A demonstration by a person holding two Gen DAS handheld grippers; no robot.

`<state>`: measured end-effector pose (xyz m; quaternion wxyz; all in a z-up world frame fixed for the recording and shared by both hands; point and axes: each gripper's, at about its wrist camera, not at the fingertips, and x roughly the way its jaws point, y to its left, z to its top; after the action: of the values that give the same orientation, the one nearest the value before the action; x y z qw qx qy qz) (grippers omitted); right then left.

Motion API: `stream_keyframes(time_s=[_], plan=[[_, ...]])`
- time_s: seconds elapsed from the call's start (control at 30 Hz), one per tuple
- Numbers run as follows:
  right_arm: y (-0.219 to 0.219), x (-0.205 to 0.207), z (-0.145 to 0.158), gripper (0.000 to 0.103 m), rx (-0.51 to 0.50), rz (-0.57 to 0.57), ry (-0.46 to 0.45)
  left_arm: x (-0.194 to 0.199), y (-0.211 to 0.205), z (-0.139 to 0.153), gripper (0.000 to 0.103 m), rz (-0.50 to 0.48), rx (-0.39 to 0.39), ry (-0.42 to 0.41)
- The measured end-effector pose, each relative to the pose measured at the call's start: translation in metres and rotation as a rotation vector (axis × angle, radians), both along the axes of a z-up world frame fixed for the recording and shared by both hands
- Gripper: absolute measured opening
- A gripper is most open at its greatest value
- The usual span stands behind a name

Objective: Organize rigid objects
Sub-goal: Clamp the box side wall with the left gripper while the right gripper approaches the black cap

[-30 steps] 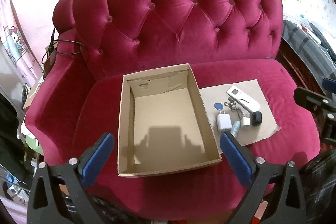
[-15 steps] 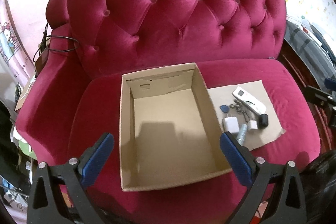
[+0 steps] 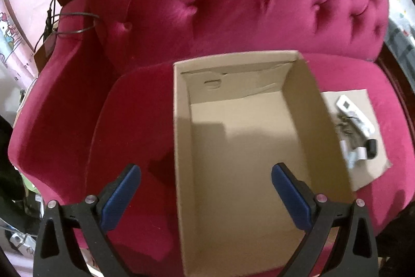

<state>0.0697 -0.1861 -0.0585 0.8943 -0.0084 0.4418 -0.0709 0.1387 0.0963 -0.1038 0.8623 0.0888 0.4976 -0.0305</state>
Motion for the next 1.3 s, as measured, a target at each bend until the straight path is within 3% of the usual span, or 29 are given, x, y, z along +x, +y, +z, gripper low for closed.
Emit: stream_keyframes(time_s=[0.47,0.53,0.6,0.7,0.77,0.9,1.3], plan=[[-0.021,0.029,-0.042,0.103,0.013,-0.053,0.075,0.045,0.032,-0.06,0.1,0.042,-0.02,0.095],[-0.024,0.031,-0.046,0.103,0.013,-0.057,0.081,0.048,0.033,-0.064,0.093,0.041,-0.017,0.101],[-0.026,0.032,-0.049,0.103,0.011,-0.061,0.08,0.05,0.034,-0.069,0.072,0.035,-0.015,0.113],[-0.029,0.036,-0.053,0.103,0.008,-0.072,0.088,0.052,0.035,-0.078,0.054,0.033,-0.013,0.147],[-0.031,0.037,-0.056,0.103,0.017,-0.075,0.092,0.056,0.034,-0.087,0.033,0.027,-0.003,0.166],[-0.033,0.04,-0.065,0.103,0.012,-0.078,0.11,0.058,0.034,-0.092,0.019,0.008,-0.042,0.181],[-0.053,0.05,-0.099,0.102,0.01,-0.077,0.181,0.063,0.042,-0.097,0.015,0.007,-0.076,0.202]])
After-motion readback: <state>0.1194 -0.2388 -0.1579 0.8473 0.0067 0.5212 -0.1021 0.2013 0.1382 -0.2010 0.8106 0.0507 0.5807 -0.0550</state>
